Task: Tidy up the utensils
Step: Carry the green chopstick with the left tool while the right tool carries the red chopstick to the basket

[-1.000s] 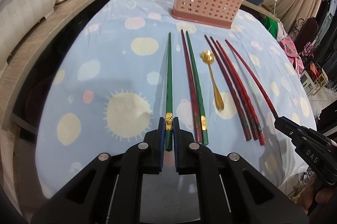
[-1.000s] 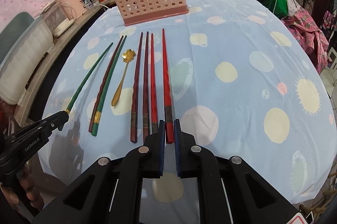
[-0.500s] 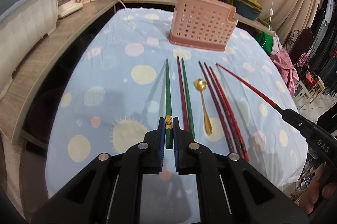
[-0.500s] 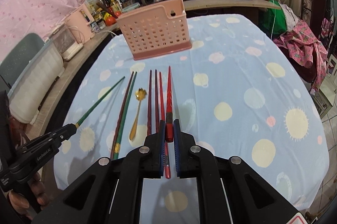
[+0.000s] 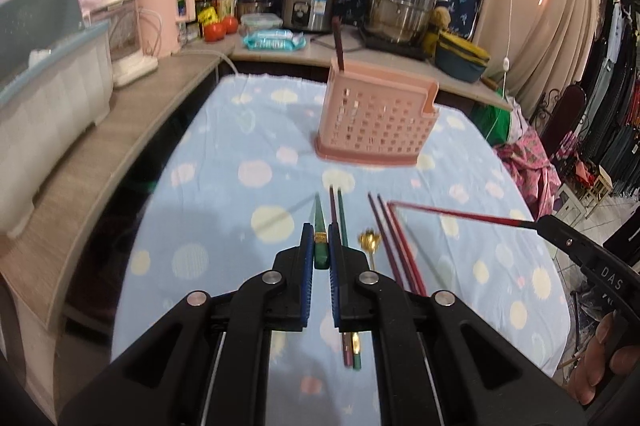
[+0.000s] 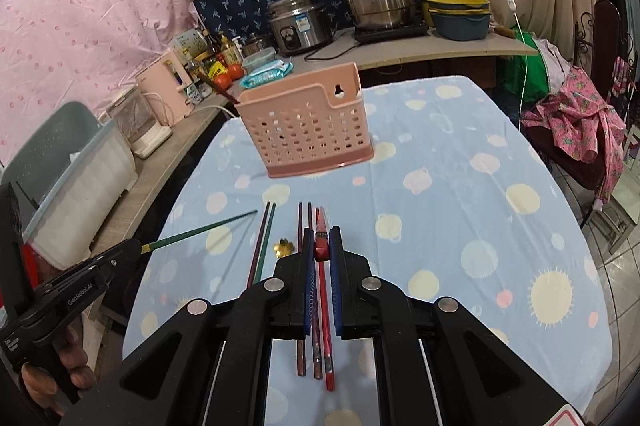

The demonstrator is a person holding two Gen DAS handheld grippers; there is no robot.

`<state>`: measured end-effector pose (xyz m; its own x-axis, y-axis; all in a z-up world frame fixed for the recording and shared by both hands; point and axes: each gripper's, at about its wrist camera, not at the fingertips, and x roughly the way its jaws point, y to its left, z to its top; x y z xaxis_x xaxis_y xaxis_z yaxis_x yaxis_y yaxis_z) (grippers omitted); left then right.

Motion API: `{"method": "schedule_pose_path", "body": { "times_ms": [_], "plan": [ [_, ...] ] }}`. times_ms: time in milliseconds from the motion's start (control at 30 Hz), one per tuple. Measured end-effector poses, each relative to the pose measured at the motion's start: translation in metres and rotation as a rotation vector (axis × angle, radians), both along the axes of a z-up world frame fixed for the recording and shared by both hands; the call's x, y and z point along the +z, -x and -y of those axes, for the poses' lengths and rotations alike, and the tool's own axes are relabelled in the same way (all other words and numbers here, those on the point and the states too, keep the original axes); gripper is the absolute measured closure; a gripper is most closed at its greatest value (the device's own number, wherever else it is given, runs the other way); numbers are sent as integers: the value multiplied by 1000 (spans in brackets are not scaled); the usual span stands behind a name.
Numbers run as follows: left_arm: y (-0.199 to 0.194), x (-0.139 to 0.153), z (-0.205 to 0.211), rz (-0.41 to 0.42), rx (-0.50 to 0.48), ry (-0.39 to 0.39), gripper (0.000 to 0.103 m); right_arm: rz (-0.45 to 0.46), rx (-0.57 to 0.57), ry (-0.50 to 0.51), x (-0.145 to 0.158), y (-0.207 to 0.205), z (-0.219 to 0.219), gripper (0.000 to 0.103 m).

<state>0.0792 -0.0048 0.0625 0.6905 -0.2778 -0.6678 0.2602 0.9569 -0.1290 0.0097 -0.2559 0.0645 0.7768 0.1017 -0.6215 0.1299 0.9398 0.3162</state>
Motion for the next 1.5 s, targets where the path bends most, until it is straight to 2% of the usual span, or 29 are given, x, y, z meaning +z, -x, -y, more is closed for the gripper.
{"method": "schedule_pose_path", "body": {
  "times_ms": [433,700,967,1333,1500],
  "plan": [
    [-36,43,6,107,17,19,96,70,-31,-6,27,-24,17,95],
    [-54,71,23,168,-5,42,96,120,-45,-3,47,-45,24,95],
    [-74,115,39,254,-29,94,96,203,-64,-1,80,-68,35,95],
    [-111,180,63,410,-37,160,96,373,-98,-29,143,-113,54,95],
    [-135,193,68,466,-20,170,96,403,-113,-32,155,-144,55,95]
  ]
}}
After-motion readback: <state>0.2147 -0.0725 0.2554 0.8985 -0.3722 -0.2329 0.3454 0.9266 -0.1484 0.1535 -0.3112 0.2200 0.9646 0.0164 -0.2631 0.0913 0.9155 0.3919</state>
